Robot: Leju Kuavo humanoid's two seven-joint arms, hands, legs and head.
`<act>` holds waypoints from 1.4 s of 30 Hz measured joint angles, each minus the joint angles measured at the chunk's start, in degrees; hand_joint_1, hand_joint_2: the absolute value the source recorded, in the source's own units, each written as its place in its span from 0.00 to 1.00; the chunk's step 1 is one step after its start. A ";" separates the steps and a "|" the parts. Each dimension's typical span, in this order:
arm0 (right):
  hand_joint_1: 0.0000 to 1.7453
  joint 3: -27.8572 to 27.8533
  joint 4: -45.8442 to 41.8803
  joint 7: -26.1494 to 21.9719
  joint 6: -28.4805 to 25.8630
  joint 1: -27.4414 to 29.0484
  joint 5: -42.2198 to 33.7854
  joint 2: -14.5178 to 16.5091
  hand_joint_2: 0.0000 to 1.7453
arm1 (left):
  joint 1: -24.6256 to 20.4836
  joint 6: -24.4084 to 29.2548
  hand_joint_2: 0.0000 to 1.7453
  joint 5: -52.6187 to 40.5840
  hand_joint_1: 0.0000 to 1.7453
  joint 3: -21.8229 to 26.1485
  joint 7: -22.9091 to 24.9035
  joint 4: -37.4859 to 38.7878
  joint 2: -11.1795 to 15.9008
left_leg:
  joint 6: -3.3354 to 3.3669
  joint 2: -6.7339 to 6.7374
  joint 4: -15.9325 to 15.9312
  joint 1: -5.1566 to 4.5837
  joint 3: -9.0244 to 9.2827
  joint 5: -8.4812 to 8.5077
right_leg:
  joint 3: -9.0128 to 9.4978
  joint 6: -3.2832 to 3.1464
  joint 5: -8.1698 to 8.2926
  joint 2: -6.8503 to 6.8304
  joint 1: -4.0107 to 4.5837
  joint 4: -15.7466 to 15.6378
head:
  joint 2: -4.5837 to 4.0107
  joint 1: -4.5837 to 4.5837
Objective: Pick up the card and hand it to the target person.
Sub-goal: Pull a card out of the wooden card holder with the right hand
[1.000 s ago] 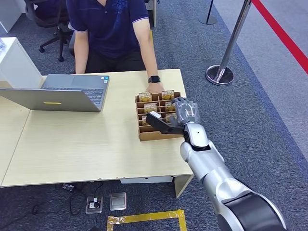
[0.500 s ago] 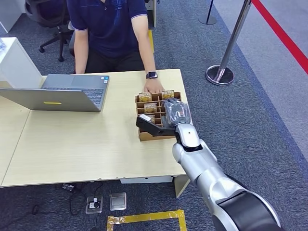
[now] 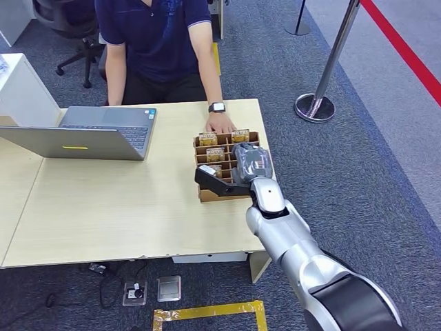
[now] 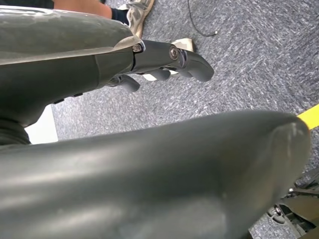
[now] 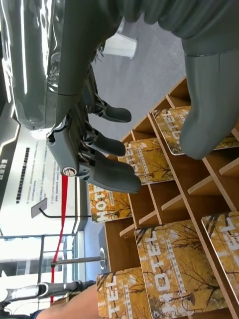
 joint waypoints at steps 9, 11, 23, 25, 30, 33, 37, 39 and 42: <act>0.48 0.08 0.01 0.78 0.09 0.03 -0.03 -0.56 1.00 | -0.06 -0.06 0.00 -0.38 0.00 -0.05 0.04 0.00 -0.01 | 0.00 0.00 0.00 0.00 0.00 0.00 | 0.00 0.00 0.00 0.00 0.00 0.00 | 0.00 0.04; 0.50 0.08 0.04 0.84 0.09 0.03 -0.03 -0.72 1.00 | -0.07 -0.07 0.00 -0.43 0.00 -0.07 0.04 0.00 -0.01 | 0.00 0.00 0.00 0.00 0.00 0.00 | 0.00 0.00 0.00 0.00 0.00 0.00 | 0.00 0.03; 0.51 0.03 0.79 0.81 0.08 0.03 -0.04 -1.13 1.00 | -0.11 -0.02 0.00 -0.58 0.00 -0.07 0.02 0.00 0.01 | 0.00 0.00 0.00 0.00 0.00 0.00 | 0.00 0.00 0.00 0.00 0.00 0.00 | 0.00 0.03; 0.49 0.03 1.14 0.65 0.06 0.03 0.03 -1.11 1.00 | -0.10 0.09 0.00 -0.58 0.00 -0.07 0.03 0.00 0.01 | 0.00 0.00 0.00 0.00 0.00 0.00 | 0.00 0.00 0.00 0.00 0.00 0.00 | 0.00 0.04; 0.44 0.03 2.15 0.26 0.13 -0.17 0.29 -0.69 1.00 | -0.05 0.52 0.00 -0.42 0.00 -0.07 0.01 0.00 0.02 | 0.00 0.00 0.00 0.00 -0.01 0.00 | 0.00 0.00 0.00 0.00 0.00 0.00 | 0.00 0.02; 0.42 0.03 2.73 0.32 0.14 -0.38 0.35 -0.34 1.00 | -0.03 0.56 0.00 -0.27 0.00 -0.07 -0.08 0.00 0.03 | 0.00 0.00 0.00 0.00 -0.01 0.00 | 0.00 0.00 0.00 0.00 0.00 0.00 | 0.00 -0.01; 0.43 0.03 3.46 0.87 0.05 -0.51 0.44 -0.19 1.00 | -0.03 0.49 0.00 -0.25 0.00 -0.07 -0.15 0.00 0.03 | 0.00 0.00 0.00 0.00 -0.01 0.00 | 0.00 0.00 0.00 0.00 0.00 0.00 | 0.00 0.02; 0.45 0.03 3.81 1.01 -0.02 -0.53 0.46 -0.19 1.00 | -0.03 0.47 0.00 -0.25 0.00 -0.07 -0.18 0.00 0.03 | 0.00 0.00 0.00 0.00 -0.01 0.00 | 0.00 0.00 0.00 0.00 0.00 0.00 | 0.00 0.04; 0.45 0.03 4.35 1.25 -0.33 -0.57 0.69 -0.20 1.00 | -0.02 0.47 0.00 -0.25 0.00 -0.07 -0.33 0.00 0.03 | 0.00 0.00 0.00 0.00 -0.01 0.00 | 0.00 0.00 0.00 0.00 0.00 0.00 | 0.00 0.05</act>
